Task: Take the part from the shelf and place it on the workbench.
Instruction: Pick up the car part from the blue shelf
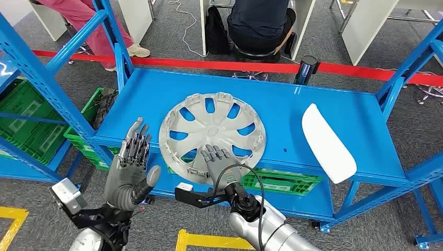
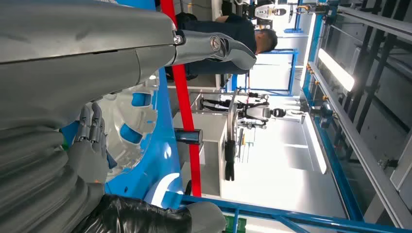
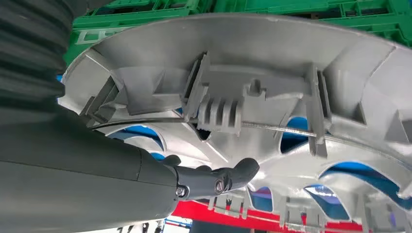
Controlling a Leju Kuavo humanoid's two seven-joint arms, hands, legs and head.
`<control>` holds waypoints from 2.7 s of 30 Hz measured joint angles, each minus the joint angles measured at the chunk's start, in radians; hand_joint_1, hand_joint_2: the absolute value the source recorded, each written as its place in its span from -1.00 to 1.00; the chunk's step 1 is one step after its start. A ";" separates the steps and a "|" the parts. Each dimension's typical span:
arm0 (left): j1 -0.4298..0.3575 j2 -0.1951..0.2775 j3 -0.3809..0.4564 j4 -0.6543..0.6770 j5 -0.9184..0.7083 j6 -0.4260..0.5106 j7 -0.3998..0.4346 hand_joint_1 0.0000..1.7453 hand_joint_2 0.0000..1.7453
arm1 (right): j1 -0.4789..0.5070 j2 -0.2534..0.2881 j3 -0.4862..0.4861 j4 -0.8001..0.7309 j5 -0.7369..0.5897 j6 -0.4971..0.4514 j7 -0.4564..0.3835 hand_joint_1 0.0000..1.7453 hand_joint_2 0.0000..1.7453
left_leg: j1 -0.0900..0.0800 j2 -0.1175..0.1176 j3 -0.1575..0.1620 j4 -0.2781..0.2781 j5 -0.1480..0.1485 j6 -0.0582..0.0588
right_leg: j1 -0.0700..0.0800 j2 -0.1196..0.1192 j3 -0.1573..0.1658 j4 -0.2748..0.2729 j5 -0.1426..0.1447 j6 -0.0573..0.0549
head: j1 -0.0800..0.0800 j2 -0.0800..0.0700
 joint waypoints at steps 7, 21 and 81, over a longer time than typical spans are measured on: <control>-0.004 -0.005 0.000 0.013 0.002 -0.004 0.000 -1.00 1.00 | -0.019 0.015 0.003 0.052 -0.012 -0.001 0.000 -1.00 1.00 | 0.000 0.000 0.001 0.000 0.001 0.001 | 0.000 0.000 0.000 0.000 0.001 0.000 | 0.000 0.000; -0.009 -0.010 0.000 0.038 0.005 -0.009 -0.013 -1.00 1.00 | -0.046 0.031 0.010 0.130 0.022 -0.070 0.016 1.00 1.00 | 0.000 0.000 0.001 0.000 0.002 0.001 | 0.000 0.000 0.000 0.000 0.003 0.000 | 0.000 0.000; 0.102 -0.004 0.022 0.024 0.005 0.111 -0.090 -1.00 1.00 | -0.095 -0.297 -0.052 -1.043 0.327 0.200 0.192 1.00 1.00 | -0.001 -0.001 -0.007 0.001 0.003 0.001 | 0.000 -0.001 -0.006 -0.001 0.004 0.000 | 0.000 0.000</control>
